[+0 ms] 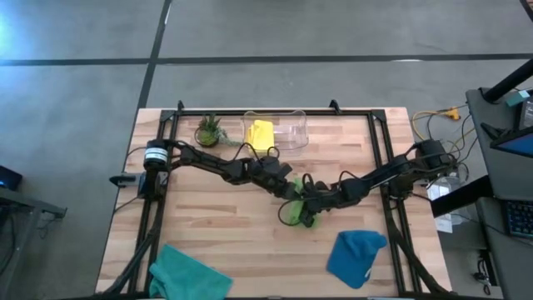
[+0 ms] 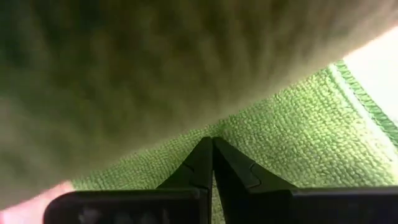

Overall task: Fold microfiber towels
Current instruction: Fold the green microfiber towel

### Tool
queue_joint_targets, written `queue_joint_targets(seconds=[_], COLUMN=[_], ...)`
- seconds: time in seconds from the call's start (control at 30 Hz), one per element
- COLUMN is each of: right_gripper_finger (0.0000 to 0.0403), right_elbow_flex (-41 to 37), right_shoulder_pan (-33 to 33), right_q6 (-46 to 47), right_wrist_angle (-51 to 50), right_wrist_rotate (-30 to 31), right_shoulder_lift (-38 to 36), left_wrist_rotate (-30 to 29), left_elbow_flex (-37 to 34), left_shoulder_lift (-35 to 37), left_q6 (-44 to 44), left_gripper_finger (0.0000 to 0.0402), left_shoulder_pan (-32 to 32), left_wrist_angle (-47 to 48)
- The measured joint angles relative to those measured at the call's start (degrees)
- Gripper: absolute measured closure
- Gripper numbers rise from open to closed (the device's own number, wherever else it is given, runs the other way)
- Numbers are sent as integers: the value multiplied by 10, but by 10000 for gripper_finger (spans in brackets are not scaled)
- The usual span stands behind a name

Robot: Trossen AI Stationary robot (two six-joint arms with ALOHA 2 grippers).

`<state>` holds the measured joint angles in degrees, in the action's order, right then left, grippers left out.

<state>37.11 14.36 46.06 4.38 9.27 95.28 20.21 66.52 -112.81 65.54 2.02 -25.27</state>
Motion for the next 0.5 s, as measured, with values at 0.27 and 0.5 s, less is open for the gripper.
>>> queue_joint_targets(seconds=[0.27, 0.5], right_gripper_finger=[394, 394], right_elbow_flex=[8, 7], right_shoulder_pan=[0, 0], right_q6=[-11, -9], right_wrist_angle=[3, -15], right_wrist_rotate=[-2, -4], right_shoulder_lift=[0, -36], left_wrist_rotate=[0, -7], left_elbow_flex=[0, 0], left_shoulder_lift=[0, -1], left_q6=[0, 0], left_gripper_finger=[402, 402], left_shoulder_pan=[-1, -1], left_wrist_angle=[1, 1])
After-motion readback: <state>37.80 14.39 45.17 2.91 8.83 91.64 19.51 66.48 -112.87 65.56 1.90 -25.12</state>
